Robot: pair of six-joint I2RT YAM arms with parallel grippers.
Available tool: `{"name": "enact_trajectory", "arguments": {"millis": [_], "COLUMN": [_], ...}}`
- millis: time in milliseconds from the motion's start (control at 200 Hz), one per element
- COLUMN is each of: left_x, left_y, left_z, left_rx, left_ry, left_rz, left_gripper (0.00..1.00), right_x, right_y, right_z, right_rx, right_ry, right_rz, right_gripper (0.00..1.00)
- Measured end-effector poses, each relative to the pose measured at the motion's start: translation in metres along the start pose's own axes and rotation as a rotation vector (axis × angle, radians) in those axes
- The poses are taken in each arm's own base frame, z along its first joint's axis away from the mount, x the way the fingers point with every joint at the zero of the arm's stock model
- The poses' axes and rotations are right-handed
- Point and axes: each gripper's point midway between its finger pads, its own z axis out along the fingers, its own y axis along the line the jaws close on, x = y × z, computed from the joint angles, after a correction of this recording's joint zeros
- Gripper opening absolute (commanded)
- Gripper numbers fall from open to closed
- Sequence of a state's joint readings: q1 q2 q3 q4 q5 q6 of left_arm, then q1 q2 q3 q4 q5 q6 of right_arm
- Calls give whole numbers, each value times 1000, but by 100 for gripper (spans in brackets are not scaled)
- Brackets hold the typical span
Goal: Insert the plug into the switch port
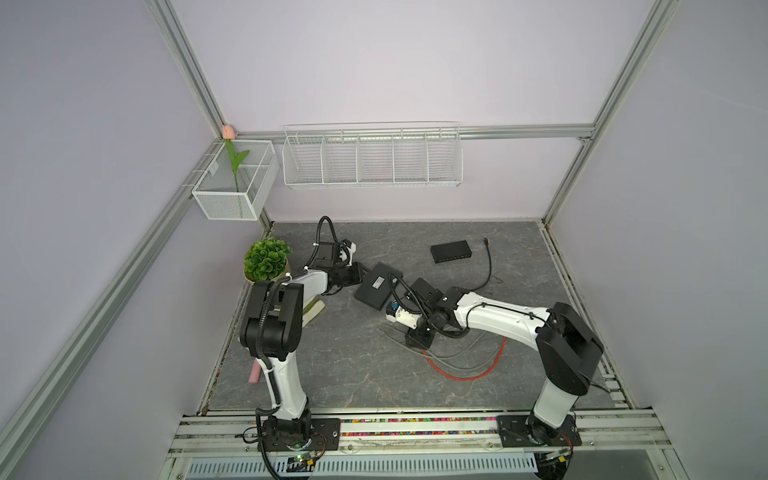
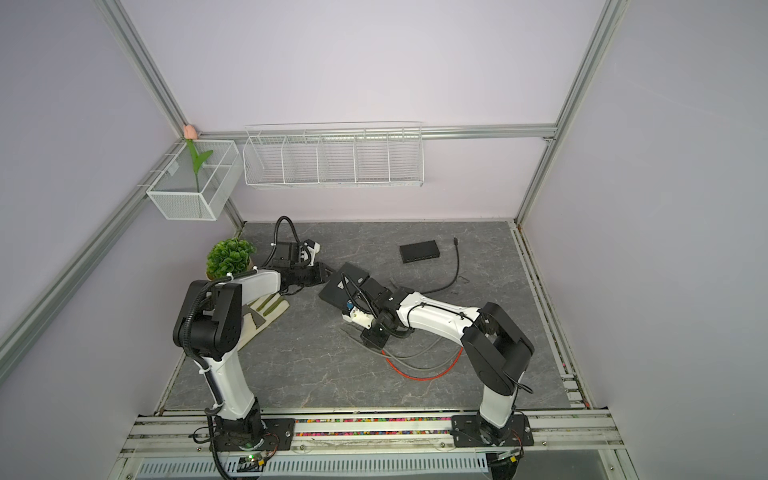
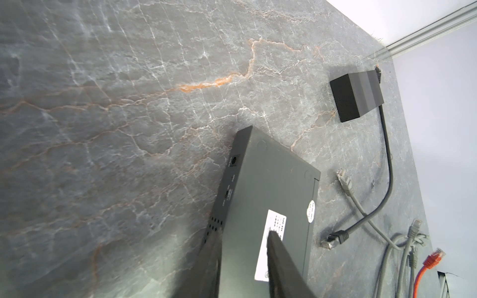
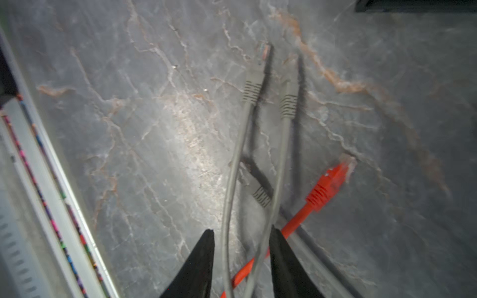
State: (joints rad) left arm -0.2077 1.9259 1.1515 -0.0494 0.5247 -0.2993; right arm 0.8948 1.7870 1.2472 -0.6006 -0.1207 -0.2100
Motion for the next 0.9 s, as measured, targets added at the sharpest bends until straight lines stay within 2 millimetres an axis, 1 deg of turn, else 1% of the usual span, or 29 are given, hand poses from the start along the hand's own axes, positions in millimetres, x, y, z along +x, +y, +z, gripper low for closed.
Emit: {"name": "enact_trajectory", "arguments": {"millis": [50,125,185,250,295,380,460,495,545,640,720,825,870,900], "left_x": [0,-1,-1,-1,-1,-1,-1,-1,-1,-2,-3,-7,-10,-12], "left_y": [0,-1,-1,-1,-1,-2,-2,-2,-3,-6,-11,-22,-30,-35], "left_z": [0,-1,-1,-2,-2,-4,-5,-6,-7,-14,-23,-41,-52,-60], "left_rx": [0,0,0,1,-1,-2,-2,-1,0,4,8,18,26,32], "left_ry": [-1,-2,-4,-5,-6,-7,-9,-11,-17,-31,-47,-82,-106,-124], "left_rz": [0,1,2,2,3,2,-1,-3,-3,-7,-8,2,12,19], "left_gripper": [32,32,32,32,32,33,34,34,35,37,39,42,43,45], "right_x": [-12,-36,-52,-60,-59,-50,-41,-39,-38,-37,-38,-37,-34,-30], "right_y": [-6,-16,-21,-25,-25,-25,-25,-25,-26,-26,-26,-25,-27,-28], "right_z": [-1,1,8,20,29,46,53,54,54,53,54,53,49,42], "right_rx": [42,94,124,147,154,156,153,155,158,157,153,128,116,105], "right_ry": [-11,-30,-31,-18,1,55,93,100,105,107,104,90,80,67], "right_rz": [-12,-32,-50,-70,-78,-90,-95,-96,-100,-107,-99,-88,-76,-63], "right_gripper": [39,39,39,39,39,39,37,35,29,8,7,7,7,7]}}
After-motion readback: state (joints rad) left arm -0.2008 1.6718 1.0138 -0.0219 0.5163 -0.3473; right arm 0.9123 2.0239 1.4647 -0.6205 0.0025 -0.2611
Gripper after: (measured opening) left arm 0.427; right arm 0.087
